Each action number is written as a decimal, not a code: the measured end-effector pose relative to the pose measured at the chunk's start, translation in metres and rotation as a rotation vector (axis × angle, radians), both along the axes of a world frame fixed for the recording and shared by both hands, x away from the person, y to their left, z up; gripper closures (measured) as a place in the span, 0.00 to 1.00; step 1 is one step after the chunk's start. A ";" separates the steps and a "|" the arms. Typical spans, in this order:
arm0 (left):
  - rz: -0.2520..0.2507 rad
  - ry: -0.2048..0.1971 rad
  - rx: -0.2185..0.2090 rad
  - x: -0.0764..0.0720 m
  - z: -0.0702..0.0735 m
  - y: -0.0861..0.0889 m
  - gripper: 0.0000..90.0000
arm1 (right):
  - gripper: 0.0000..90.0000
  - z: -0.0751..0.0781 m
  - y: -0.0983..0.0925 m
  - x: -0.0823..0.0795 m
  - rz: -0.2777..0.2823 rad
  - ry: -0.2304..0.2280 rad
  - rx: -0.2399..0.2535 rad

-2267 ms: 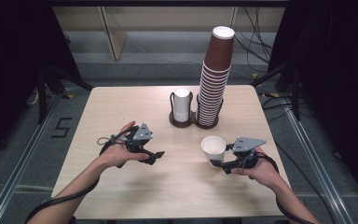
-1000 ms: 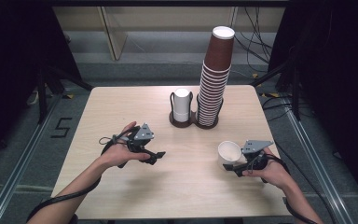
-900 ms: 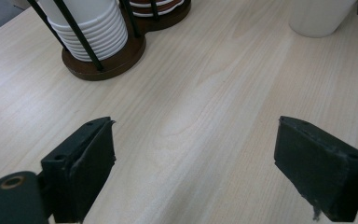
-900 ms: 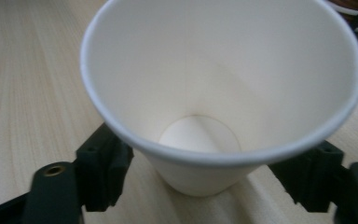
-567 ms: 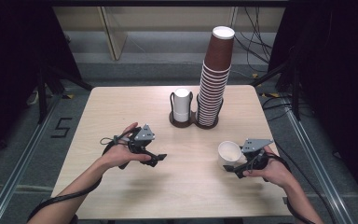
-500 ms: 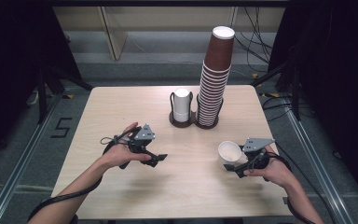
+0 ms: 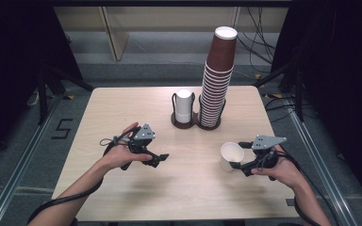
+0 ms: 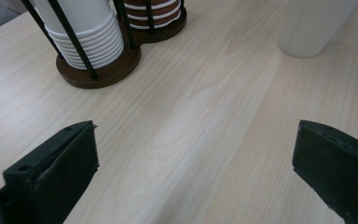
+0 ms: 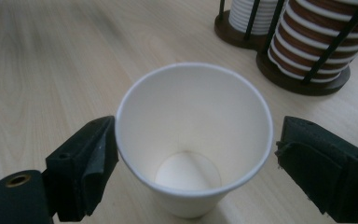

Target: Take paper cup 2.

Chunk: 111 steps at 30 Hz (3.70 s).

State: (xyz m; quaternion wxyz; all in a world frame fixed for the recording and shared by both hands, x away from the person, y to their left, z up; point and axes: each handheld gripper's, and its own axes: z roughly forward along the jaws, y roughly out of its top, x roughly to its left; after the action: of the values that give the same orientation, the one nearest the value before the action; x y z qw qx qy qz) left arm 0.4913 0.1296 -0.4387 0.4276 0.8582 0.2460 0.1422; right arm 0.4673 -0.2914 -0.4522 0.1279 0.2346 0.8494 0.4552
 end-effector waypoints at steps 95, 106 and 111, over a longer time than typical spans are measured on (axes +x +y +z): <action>0.101 -0.160 -0.362 0.155 0.133 -0.163 0.06 | 0.15 0.201 0.087 0.166 -0.456 -0.239 0.334; 0.101 -0.164 -0.360 0.155 0.133 -0.163 0.06 | 0.17 0.208 0.086 0.162 -0.472 -0.268 0.389; 0.100 -0.165 -0.358 0.155 0.133 -0.163 0.06 | 0.18 0.213 0.084 0.161 -0.459 -0.278 0.394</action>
State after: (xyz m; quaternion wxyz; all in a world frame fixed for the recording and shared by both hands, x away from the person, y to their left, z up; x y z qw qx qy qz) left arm 0.6463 -0.0336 -0.3053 0.5845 0.7405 0.2739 0.1871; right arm 0.6287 -0.2078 -0.2393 0.2942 0.3755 0.6444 0.5977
